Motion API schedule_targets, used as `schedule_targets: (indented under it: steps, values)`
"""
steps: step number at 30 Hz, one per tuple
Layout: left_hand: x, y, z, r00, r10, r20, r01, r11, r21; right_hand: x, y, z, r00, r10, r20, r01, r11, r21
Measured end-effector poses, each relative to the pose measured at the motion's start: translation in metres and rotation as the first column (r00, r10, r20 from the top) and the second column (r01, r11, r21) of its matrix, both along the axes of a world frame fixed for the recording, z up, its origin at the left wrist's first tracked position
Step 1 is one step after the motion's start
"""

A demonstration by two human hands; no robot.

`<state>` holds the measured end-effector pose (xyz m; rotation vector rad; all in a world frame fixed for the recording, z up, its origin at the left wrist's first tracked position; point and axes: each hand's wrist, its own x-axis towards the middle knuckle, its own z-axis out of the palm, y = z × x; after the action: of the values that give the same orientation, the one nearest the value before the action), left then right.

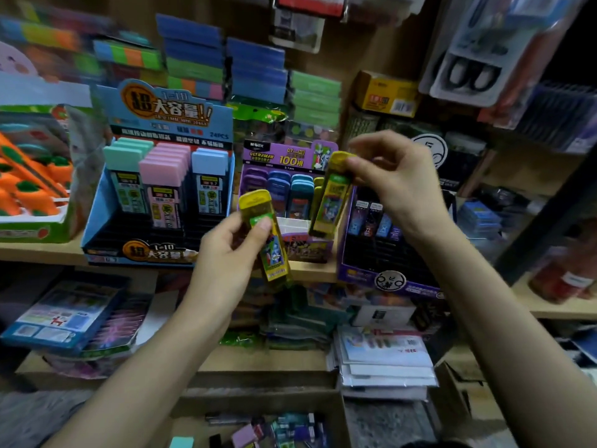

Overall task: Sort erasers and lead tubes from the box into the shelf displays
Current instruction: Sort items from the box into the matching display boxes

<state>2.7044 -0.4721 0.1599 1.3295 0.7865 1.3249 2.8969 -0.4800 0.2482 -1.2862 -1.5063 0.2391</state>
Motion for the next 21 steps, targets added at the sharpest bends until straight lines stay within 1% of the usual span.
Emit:
schedule_targets:
  steps: [4,7,9,11,14,16,19,21]
  values:
    - [-0.002,0.001,0.001,1.000,-0.010,-0.006,0.010,1.000,0.007,0.014,0.013,-0.005,0.990,-0.077,0.116,0.072,0.996,0.048]
    - [-0.004,0.001,0.002,1.000,-0.015,0.000,0.015,1.000,0.006,0.014,0.019,-0.017,0.970,-0.152,0.187,0.122,0.979,0.162]
    - [-0.005,0.001,0.002,1.000,-0.004,0.004,0.004,1.000,0.007,0.015,0.023,-0.023,0.960,-0.176,0.218,0.127,0.967,0.220]
    - [-0.006,0.002,0.001,1.000,0.000,0.014,0.000,1.000,0.006,0.015,0.026,-0.030,0.941,-0.191,0.281,0.121,0.961,0.248]
    - [-0.008,0.002,-0.001,1.000,-0.008,0.016,0.008,1.000,0.013,0.014,0.031,-0.043,0.885,-0.194,0.422,0.102,0.968,0.231]
    - [-0.010,0.002,-0.001,1.000,-0.013,0.002,0.013,1.000,0.021,0.014,0.034,-0.050,0.837,-0.224,0.499,0.132,0.968,0.212]
    - [-0.011,0.002,-0.002,0.999,-0.040,-0.020,0.041,0.998,0.037,0.015,0.038,-0.054,0.816,-0.273,0.509,0.202,0.960,0.192]
    - [-0.009,0.001,-0.003,0.997,-0.055,-0.054,0.058,0.997,0.053,0.014,0.039,-0.055,0.794,-0.268,0.545,0.227,0.963,0.142]
